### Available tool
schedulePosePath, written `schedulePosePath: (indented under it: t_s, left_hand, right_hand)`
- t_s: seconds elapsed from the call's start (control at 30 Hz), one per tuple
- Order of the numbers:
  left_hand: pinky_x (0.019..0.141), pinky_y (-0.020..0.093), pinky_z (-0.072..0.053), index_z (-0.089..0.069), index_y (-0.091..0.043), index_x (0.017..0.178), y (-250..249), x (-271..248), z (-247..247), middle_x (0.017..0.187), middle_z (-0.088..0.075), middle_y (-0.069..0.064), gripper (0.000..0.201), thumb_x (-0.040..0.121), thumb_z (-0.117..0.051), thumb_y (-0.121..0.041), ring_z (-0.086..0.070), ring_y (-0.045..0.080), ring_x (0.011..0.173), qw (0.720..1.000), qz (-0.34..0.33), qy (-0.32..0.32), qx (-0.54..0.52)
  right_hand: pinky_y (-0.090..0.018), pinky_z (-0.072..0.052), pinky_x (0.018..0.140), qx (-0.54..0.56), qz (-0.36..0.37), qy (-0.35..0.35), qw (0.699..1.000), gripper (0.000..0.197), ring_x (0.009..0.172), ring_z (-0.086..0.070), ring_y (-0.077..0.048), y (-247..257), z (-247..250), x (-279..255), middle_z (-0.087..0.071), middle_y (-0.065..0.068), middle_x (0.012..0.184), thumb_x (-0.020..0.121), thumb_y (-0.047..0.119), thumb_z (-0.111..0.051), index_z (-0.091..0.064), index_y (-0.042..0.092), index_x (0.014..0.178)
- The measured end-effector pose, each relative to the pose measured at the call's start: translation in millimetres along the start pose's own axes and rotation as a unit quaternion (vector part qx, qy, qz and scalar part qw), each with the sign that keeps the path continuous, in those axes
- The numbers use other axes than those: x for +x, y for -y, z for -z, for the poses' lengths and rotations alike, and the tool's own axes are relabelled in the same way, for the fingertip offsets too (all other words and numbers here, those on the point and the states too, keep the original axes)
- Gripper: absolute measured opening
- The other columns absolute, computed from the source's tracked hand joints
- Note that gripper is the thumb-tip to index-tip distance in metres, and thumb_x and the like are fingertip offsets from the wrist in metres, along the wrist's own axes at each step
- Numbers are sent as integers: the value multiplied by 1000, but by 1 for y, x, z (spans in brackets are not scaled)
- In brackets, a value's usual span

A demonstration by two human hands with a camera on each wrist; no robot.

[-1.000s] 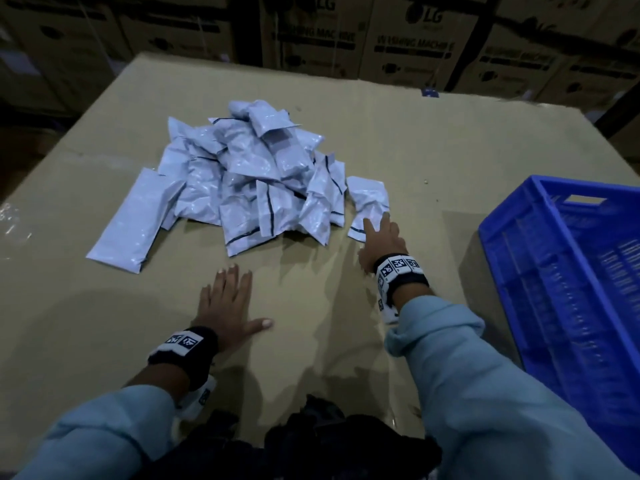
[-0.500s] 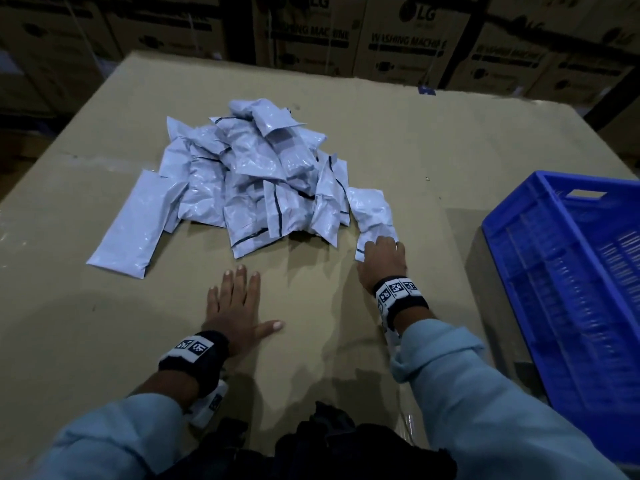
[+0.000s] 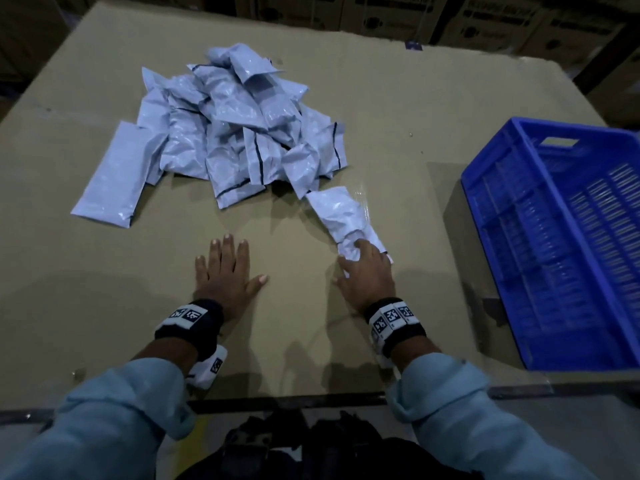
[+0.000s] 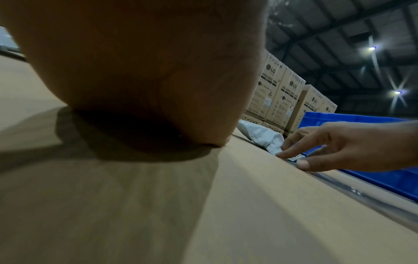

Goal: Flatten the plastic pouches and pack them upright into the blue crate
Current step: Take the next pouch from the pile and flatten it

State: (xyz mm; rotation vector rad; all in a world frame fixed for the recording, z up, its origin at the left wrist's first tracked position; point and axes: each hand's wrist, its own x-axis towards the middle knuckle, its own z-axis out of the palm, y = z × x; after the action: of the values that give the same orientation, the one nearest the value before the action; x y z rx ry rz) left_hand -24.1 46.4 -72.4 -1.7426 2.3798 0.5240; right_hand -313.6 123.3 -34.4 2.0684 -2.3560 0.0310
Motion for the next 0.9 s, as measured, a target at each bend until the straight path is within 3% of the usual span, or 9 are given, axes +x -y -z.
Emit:
schedulePosePath:
  t_s: [0.1,0.2,0.33,0.43,0.5,0.6,0.67,0.77,0.9]
  left_hand:
    - [123,57,-5,1,-20,164,-1,-20,-12,170,8,13,91,94,-11,-77,5,35,156,999,-15,-36,-5]
    - [123,57,-10,-3,-13,163,-6,-44,-19,171,2,14,86,100,-29,-65,0,34,157,999,-11,-38,-22]
    - [122,61,-11,7,-18,163,-30,-88,-18,170,14,6,80,104,-30,-57,3,25,157,991,1,-62,-118]
    - [116,62,-22,5,-23,163,-45,-112,-19,168,22,3,78,103,-27,-59,1,27,157,982,-37,-108,-148]
    - [114,62,-30,0,-17,163,-48,-119,-25,169,16,10,81,99,-28,-58,-2,34,157,982,-75,-128,-118]
    - [112,62,-35,-9,-10,162,-51,-126,-34,170,-4,16,84,98,-58,-32,-16,40,154,984,-125,-127,-28]
    - [113,59,-36,-22,-7,160,-51,-132,-38,168,-19,16,82,91,-65,-22,-27,40,151,976,-164,-137,45]
    - [114,56,-35,-30,-5,158,-47,-135,-39,164,-30,15,78,90,-64,-21,-38,37,146,964,-215,-121,99]
    - [114,57,-34,-34,-5,157,-39,-136,-37,161,-37,15,78,88,-64,-24,-47,32,141,961,-223,-116,118]
  right_hand:
    - [-56,-34,105,-7,39,-40,998,14,120,-53,-32,0,-5,-35,-57,-9,130,81,26,-68,-70,28,95]
    - [-56,-31,107,3,86,-69,994,23,120,-53,-33,0,-6,-63,-57,-7,133,75,17,-72,-73,31,92]
    - [-47,-38,99,53,134,-42,989,34,122,-52,-32,5,-3,-103,-53,-7,143,80,13,-62,-74,27,109]
    - [-44,-44,93,87,171,-42,981,33,120,-54,-35,10,3,-131,-54,-12,143,77,7,-69,-76,24,104]
    - [-44,-47,92,102,184,-42,977,27,119,-56,-36,14,5,-145,-56,-12,140,75,7,-74,-78,22,97]
    - [-41,-46,95,148,152,-24,977,20,122,-52,-30,18,6,-159,-57,-5,135,76,15,-74,-79,24,93]
    - [-39,-48,88,140,149,-19,979,17,117,-52,-29,19,5,-166,-58,-5,126,75,14,-72,-79,24,87]
    - [-39,-49,75,120,124,-6,985,20,97,-55,-29,24,9,-173,-57,-3,105,73,8,-72,-72,19,89]
    - [-39,-47,69,89,56,-9,994,38,88,-56,-30,34,11,-175,-59,-6,96,67,-2,-72,-60,15,99]
